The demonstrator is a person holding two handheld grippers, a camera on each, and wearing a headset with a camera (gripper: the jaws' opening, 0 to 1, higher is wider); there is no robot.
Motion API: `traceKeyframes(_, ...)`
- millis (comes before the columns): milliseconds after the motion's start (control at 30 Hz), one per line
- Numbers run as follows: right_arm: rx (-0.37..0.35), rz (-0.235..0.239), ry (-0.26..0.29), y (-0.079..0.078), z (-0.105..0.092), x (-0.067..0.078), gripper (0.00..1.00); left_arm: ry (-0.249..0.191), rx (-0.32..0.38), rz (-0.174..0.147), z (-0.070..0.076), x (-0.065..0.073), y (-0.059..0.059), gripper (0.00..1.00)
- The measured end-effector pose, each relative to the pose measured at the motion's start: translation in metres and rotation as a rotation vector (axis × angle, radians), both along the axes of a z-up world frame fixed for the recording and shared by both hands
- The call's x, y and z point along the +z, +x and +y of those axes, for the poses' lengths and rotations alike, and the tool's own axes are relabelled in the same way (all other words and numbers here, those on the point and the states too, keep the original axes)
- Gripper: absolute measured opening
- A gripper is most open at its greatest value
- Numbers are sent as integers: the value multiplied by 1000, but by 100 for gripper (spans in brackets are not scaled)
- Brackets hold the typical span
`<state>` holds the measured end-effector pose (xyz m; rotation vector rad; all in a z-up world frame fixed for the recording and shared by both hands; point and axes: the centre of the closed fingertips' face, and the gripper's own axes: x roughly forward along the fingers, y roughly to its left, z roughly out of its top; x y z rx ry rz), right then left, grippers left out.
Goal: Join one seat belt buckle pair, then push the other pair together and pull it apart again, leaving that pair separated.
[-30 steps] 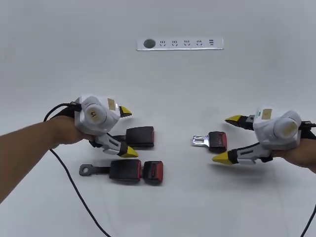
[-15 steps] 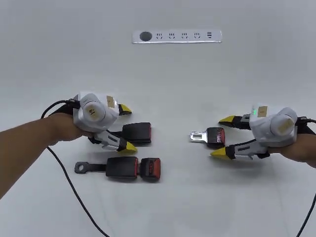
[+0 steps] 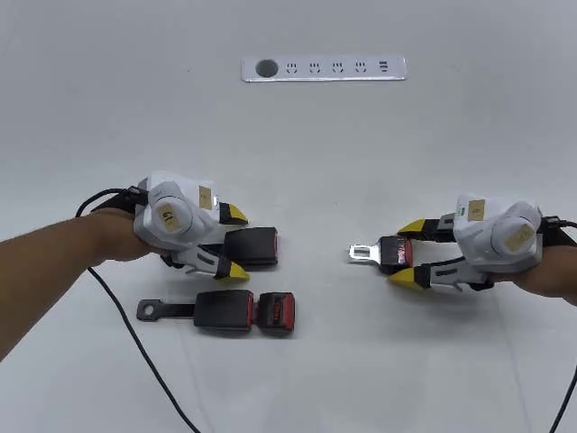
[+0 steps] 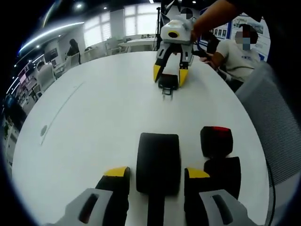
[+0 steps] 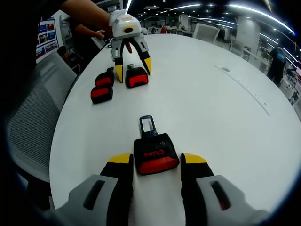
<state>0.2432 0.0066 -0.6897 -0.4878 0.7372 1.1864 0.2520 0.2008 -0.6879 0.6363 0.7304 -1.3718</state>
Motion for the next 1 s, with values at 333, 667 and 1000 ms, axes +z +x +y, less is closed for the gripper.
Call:
traceKeyframes(333, 10, -6, -17, 1, 0, -2, 35, -6, -42, -2, -3, -3, -4, 34)
traceKeyframes(667, -1, 1, -13, 1, -2, -3, 35, 4, -59, 4, -4, -3, 0, 34)
traceKeyframes(1000, -1, 8, 1, 3, 2, -4, 35, 11, -55, 13, -2, -5, 5, 34)
